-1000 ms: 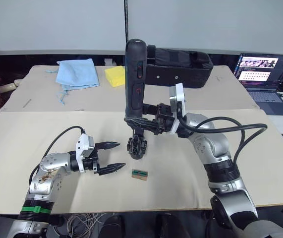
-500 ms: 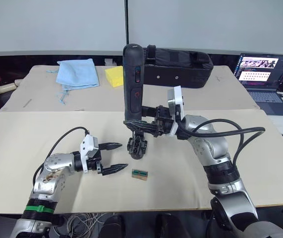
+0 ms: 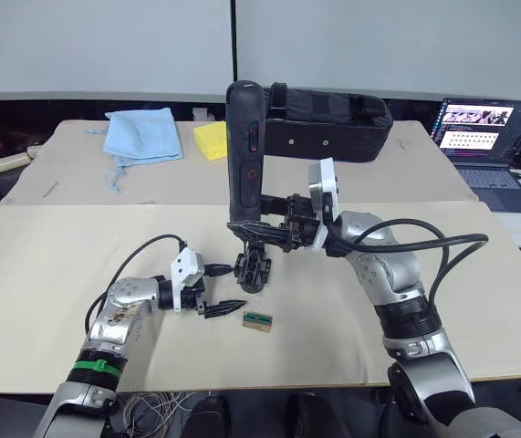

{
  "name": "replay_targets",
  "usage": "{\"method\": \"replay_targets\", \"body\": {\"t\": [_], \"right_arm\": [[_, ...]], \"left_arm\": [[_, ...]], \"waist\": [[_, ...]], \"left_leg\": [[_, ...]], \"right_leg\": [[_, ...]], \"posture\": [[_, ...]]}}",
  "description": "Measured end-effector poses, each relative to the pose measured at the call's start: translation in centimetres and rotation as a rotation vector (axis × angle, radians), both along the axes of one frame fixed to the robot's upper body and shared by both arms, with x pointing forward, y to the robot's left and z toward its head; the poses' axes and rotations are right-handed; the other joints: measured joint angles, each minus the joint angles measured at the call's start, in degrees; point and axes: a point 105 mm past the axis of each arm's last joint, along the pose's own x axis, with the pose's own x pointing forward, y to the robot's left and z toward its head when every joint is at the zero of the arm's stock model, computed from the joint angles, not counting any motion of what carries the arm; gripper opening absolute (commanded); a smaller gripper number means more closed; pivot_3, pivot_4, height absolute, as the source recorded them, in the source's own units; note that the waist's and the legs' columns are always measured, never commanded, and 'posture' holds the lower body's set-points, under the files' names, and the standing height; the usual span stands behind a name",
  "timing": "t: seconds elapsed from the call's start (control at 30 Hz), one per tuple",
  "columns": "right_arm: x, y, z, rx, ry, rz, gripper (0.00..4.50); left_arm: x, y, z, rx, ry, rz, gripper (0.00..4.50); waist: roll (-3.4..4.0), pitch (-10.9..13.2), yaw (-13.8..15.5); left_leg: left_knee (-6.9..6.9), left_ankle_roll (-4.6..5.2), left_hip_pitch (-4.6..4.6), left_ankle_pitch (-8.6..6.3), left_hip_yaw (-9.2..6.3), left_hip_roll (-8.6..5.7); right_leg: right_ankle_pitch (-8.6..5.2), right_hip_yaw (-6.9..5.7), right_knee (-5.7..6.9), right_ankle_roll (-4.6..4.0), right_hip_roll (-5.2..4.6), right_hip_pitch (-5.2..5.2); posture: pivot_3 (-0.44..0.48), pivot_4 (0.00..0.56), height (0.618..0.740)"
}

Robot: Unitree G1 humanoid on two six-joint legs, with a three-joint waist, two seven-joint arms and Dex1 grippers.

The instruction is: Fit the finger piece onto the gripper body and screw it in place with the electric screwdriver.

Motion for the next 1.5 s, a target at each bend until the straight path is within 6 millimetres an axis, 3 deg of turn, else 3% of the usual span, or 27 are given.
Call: {"method": "replay_targets", "body": {"t": [0.23,0.83,0.93,1.03,1.5], "right_arm": [[0.0,0.0,0.0,0.001,0.001,-0.001,1.93],[-0.1,0.2,0.0,0.004,0.003,0.003,1.93],[0.0,0.2,0.0,0.004,0.003,0.002,1.93],[-0.1,0.2,0.2,0.009,-0.003,-0.001,1.93],[0.0,0.4,0.0,0.002,0.000,-0.006,1.93]], "left_arm": [[0.9,-1.7,-0.2,-0.010,0.017,-0.011,4.50],[1.6,-2.9,-0.6,-0.012,0.049,-0.025,4.50],[1.6,-2.9,-0.7,-0.008,0.050,-0.029,3.63],[1.7,-2.8,-0.7,0.006,0.040,-0.024,2.39],[1.6,-3.0,-0.8,0.030,0.002,-0.028,2.39]], "waist": [[0.00,0.00,-0.08],[-0.01,0.01,-0.05],[-0.01,0.01,-0.05],[-0.01,0.00,-0.06],[-0.01,0.00,-0.02]], "left_leg": [[0.00,0.00,0.00,0.00,-0.02,-0.01],[0.00,0.00,-0.01,0.00,-0.06,-0.03],[0.00,0.00,-0.01,0.00,-0.06,-0.03],[0.00,0.01,0.01,0.00,-0.06,-0.03],[0.00,0.00,0.05,0.00,-0.08,-0.03]], "right_leg": [[0.01,0.01,0.01,0.01,0.02,0.00],[0.01,0.00,0.03,0.01,0.03,0.01],[0.01,0.00,0.03,0.01,0.02,0.01],[0.01,0.00,0.03,0.01,0.02,0.03],[0.01,-0.01,0.02,0.01,0.02,0.08]], "posture": [[0.000,0.150,0.740],[0.000,0.150,0.740],[0.000,0.150,0.740],[0.000,0.150,0.740],[0.000,0.150,0.740]]}}
